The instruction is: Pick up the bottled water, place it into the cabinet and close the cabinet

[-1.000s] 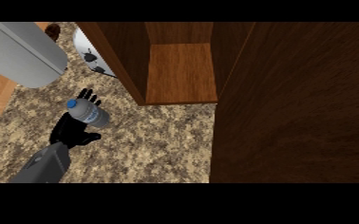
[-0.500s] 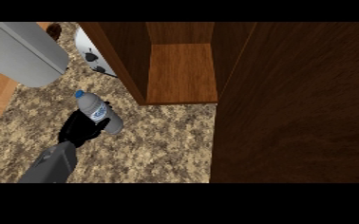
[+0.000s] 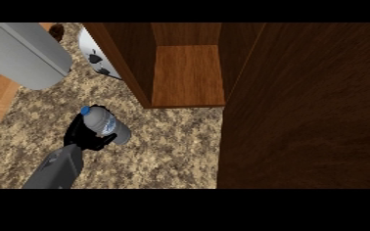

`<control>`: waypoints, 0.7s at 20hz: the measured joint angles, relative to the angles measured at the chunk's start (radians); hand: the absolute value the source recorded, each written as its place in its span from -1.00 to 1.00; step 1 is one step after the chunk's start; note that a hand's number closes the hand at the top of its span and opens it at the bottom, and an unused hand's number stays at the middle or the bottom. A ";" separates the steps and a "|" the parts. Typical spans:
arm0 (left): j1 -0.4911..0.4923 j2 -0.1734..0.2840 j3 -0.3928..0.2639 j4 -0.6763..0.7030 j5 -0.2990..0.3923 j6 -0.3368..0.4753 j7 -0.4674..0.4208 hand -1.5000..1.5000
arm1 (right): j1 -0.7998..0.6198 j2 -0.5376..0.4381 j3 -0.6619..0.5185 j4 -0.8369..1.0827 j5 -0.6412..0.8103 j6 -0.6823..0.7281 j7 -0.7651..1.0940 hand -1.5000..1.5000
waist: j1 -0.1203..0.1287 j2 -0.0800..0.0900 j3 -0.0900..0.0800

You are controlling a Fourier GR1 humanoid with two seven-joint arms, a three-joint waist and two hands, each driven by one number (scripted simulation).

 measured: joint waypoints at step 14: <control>0.138 -0.059 0.039 -0.125 0.109 0.047 -0.034 1.00 | 0.015 -0.002 0.008 -0.004 0.010 -0.022 -0.005 -1.00 | 0.023 -0.009 0.003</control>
